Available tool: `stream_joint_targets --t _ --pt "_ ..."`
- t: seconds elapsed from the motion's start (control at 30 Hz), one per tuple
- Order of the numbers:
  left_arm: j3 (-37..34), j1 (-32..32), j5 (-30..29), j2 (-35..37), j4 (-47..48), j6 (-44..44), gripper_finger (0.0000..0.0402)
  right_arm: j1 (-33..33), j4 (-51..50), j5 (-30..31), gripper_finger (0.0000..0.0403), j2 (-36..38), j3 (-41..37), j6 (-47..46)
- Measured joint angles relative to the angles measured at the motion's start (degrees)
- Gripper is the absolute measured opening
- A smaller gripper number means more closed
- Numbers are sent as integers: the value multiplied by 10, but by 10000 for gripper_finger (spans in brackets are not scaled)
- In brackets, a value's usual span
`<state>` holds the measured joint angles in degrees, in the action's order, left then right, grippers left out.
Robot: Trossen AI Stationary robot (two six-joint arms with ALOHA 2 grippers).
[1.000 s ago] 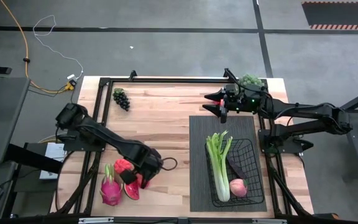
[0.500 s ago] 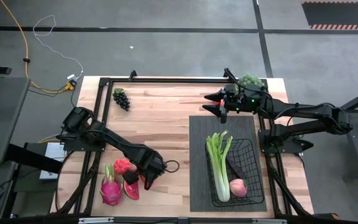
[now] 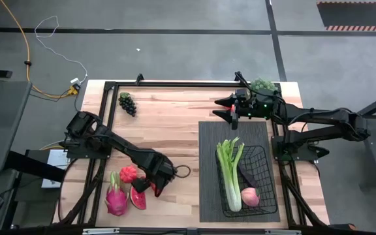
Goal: Build produce basket
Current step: Put the bottom mango into the black wire basket
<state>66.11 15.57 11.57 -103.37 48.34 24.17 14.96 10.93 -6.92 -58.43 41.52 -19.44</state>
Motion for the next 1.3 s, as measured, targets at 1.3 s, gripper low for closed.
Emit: stream_joint_targets --t 1.3 --pt "29 -324 -206 112 -265 -161 220 0 5 34 267 -131 1 -408"
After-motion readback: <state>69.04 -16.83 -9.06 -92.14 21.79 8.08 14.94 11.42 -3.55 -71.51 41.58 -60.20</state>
